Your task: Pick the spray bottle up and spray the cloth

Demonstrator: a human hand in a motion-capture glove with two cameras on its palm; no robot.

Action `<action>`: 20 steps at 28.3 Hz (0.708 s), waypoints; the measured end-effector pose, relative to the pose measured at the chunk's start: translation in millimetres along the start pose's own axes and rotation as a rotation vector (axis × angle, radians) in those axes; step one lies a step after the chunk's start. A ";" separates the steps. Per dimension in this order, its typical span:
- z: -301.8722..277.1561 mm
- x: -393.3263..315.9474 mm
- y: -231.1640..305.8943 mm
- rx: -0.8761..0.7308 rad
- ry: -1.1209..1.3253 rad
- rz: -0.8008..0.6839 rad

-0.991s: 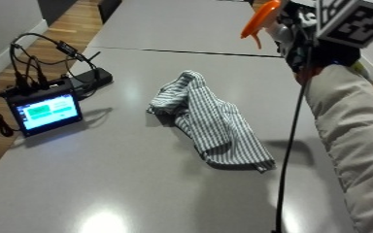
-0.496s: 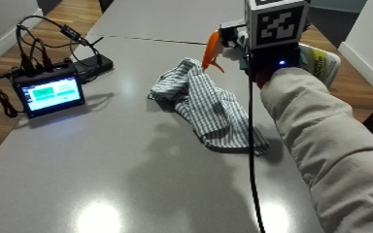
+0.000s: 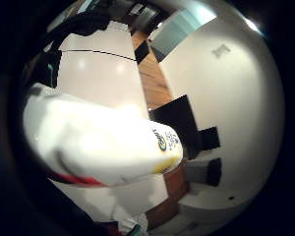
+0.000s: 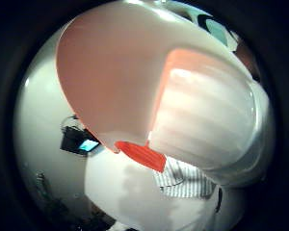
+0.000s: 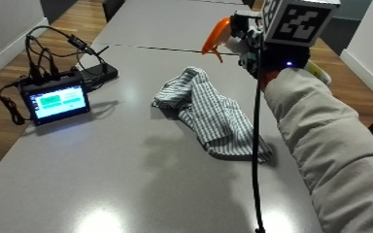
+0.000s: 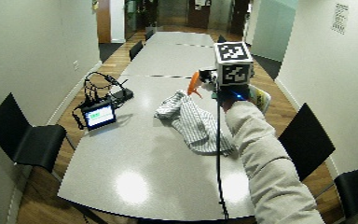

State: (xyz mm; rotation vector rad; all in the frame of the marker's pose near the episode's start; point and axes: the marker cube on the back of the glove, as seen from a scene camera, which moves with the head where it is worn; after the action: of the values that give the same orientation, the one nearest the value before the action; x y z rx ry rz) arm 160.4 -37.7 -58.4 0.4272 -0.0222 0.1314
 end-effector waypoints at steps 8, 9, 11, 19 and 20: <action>-30.0 -2.4 0.9 0.018 -0.589 0.116; -36.0 -6.3 1.6 0.028 -0.710 0.129; -44.3 -15.3 2.4 0.045 -0.917 0.146; -33.5 -57.0 0.4 0.044 -1.257 0.206; -29.1 -65.3 2.0 0.037 -1.285 0.215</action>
State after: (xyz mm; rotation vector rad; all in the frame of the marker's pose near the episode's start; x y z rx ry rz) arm 95.3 -31.9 -87.2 0.4862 -1.3328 0.0499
